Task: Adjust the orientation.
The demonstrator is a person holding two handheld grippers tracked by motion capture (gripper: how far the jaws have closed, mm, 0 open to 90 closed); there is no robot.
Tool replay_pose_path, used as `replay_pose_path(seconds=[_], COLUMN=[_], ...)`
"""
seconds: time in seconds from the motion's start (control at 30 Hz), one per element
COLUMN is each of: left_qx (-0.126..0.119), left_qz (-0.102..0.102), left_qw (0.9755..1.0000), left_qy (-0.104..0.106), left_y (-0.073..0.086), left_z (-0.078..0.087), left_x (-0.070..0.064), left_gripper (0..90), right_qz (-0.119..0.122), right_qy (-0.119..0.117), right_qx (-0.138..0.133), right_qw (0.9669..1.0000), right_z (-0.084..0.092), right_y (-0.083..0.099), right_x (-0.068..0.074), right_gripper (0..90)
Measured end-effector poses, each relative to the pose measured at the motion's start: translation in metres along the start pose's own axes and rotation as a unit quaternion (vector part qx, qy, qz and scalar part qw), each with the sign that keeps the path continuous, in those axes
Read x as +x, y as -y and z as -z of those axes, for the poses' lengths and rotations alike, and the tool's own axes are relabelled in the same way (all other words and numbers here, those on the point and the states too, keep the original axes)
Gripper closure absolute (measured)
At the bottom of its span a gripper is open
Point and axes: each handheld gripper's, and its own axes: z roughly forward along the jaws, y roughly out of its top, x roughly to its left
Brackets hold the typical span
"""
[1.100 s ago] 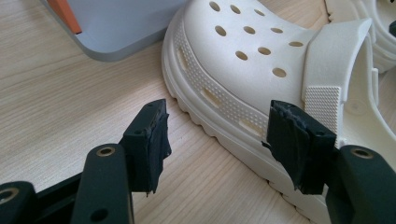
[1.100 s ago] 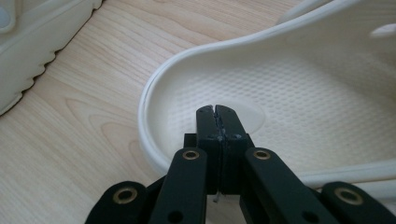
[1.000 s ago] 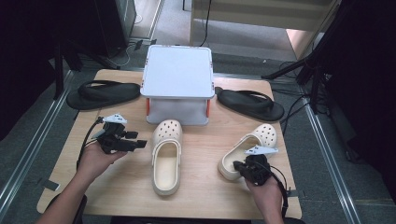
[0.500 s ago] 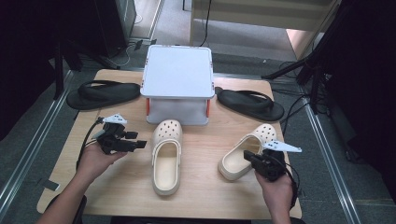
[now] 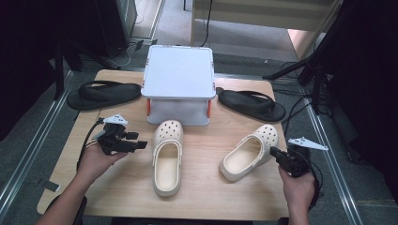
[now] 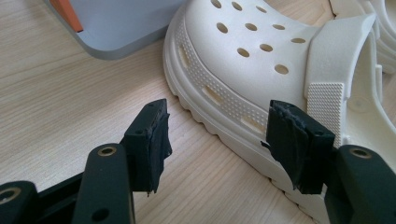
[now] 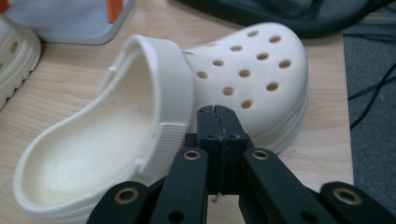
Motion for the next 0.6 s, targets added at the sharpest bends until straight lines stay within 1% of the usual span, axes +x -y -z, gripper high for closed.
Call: replay_pose_path(seconds=[0.03, 0.1, 0.2, 0.27, 0.3, 0.37, 0.43, 0.53, 0.6], left_qx=[0.000, -0.001, -0.001, -0.002, -0.001, -0.001, -0.003, -0.006, -0.007], left_qz=[-0.001, 0.000, 0.000, 0.000, -0.001, -0.002, -0.002, 0.000, 0.002], left_qw=[1.0000, 1.0000, 1.0000, 1.0000, 1.0000, 1.0000, 1.0000, 1.0000, 1.0000], left_qy=[-0.002, -0.002, 0.000, 0.000, -0.001, -0.002, -0.003, -0.005, -0.006], left_y=[0.000, 0.000, 0.000, 0.000, 0.000, 0.001, 0.001, 0.002, 0.003], left_z=[0.000, 0.000, 0.001, 0.001, 0.001, 0.001, 0.002, 0.003, 0.003], left_x=[0.000, 0.000, 0.000, 0.000, 0.000, 0.000, 0.000, 0.000, 0.000], left_gripper=[40.0, 40.0, 40.1, 40.1, 40.2, 40.2, 40.2, 40.2, 40.2], right_qz=[-0.006, -0.022, -0.017, -0.014, -0.022, -0.029, -0.032, -0.026, -0.029], right_qy=[-0.002, -0.013, 0.008, 0.028, 0.032, 0.036, 0.033, 0.026, 0.015], right_qx=[0.001, 0.004, 0.017, 0.026, 0.032, 0.044, 0.050, 0.044, 0.042], right_qw=[1.0000, 0.9997, 0.9997, 0.9992, 0.9987, 0.9979, 0.9977, 0.9984, 0.9986], right_z=[-0.003, -0.010, -0.016, -0.019, -0.020, -0.026, -0.031, -0.033, -0.035], right_y=[0.002, 0.005, 0.007, 0.008, 0.009, 0.011, 0.011, 0.007, 0.003], right_x=[-0.004, -0.008, -0.010, -0.012, -0.014, -0.019, -0.023, -0.031, -0.037], right_gripper=[90.0, 90.0, 90.0, 90.0, 90.0, 90.0, 90.0, 90.0, 90.0])
